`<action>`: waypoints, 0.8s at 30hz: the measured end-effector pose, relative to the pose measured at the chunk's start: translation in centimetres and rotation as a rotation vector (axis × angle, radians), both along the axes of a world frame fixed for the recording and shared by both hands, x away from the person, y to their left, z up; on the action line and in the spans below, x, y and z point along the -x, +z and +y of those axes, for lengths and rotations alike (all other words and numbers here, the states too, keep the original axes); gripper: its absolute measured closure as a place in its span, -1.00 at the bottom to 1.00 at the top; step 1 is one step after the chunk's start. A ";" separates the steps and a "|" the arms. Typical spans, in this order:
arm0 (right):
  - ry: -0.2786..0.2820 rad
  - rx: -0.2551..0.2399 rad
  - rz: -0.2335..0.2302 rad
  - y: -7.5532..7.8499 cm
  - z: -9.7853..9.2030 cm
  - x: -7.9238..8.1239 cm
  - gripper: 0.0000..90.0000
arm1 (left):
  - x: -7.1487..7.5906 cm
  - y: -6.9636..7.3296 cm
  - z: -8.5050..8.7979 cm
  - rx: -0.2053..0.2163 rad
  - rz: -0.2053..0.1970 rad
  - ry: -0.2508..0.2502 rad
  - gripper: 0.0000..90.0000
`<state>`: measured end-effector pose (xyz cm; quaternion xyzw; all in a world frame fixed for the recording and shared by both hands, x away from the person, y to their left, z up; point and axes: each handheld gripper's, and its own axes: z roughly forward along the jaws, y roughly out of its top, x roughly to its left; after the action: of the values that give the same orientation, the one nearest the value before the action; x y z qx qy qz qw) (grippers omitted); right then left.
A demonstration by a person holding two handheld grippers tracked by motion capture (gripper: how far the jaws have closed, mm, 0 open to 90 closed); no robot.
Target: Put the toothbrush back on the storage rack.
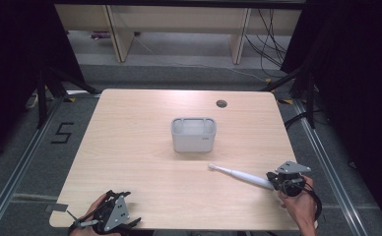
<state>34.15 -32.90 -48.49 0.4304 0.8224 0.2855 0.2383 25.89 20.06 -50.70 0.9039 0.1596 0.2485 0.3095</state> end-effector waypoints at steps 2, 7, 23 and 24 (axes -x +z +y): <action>0.011 0.004 0.008 -0.1 -0.1 0.0 0.94 | 0.0 0.0 0.0 -0.004 -0.001 -0.002 -0.66; -0.011 -0.024 0.048 0.0 0.5 0.6 0.93 | 0.0 0.1 0.0 0.001 -0.003 -0.001 -0.66; 0.023 0.016 0.079 -0.1 1.2 2.0 0.91 | 0.0 0.1 0.1 -0.002 -0.024 0.010 -0.66; 0.029 0.023 0.084 -0.1 1.3 2.2 0.91 | 0.0 0.1 0.1 -0.002 -0.025 0.011 -0.66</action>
<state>32.00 -31.64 -48.57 0.4275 0.8411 0.2611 0.2041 25.88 20.13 -50.58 0.9002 0.1604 0.2616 0.3091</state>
